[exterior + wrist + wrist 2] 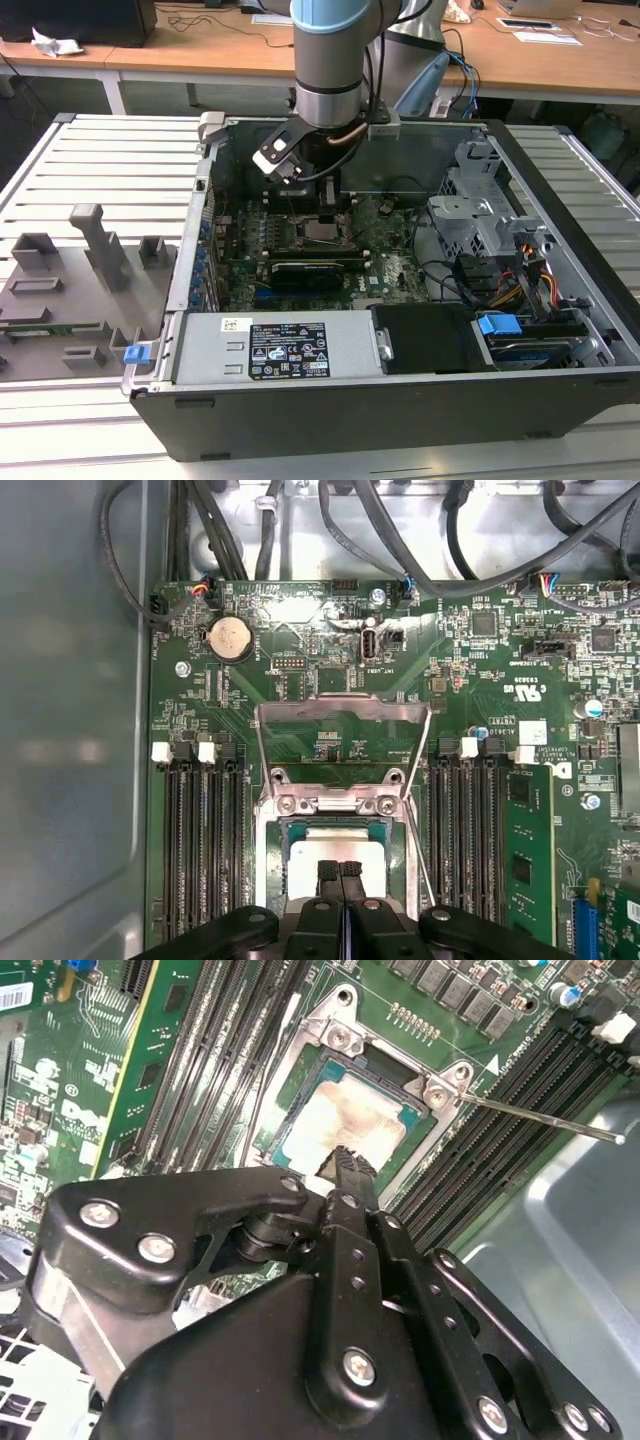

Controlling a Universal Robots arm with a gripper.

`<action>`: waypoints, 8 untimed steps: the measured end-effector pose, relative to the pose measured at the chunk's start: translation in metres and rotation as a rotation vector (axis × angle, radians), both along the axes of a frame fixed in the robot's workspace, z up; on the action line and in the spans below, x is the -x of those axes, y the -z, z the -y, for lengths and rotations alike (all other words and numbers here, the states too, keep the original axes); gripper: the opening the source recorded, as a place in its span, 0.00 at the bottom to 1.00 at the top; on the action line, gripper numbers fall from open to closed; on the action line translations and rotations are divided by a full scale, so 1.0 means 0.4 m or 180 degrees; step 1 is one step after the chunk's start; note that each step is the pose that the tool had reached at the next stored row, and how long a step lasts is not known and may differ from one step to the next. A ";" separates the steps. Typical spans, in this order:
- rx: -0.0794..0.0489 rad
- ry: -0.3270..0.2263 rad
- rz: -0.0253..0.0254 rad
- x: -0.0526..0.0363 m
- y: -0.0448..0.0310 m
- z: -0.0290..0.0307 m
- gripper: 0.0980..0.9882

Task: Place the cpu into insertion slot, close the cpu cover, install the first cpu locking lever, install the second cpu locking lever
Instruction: 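Close the cpu cover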

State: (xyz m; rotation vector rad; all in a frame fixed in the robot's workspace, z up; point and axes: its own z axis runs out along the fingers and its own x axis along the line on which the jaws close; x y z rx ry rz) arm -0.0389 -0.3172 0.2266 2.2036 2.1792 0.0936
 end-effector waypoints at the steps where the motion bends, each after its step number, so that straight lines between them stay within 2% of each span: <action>1: 0.0000 0.0000 0.0000 0.000 -0.005 0.000 0.01; 2: 0.0000 0.0000 0.0000 0.000 -0.011 0.000 0.01; 4: 0.0000 0.0000 -0.0001 0.000 -0.064 0.000 0.01; 5: 0.0000 0.0000 -0.0001 0.000 -0.082 0.000 0.01; 6: 0.0000 0.0000 -0.0002 0.000 -0.095 0.000 0.01; 8: -0.0001 0.0000 -0.0001 0.000 -0.099 0.000 0.01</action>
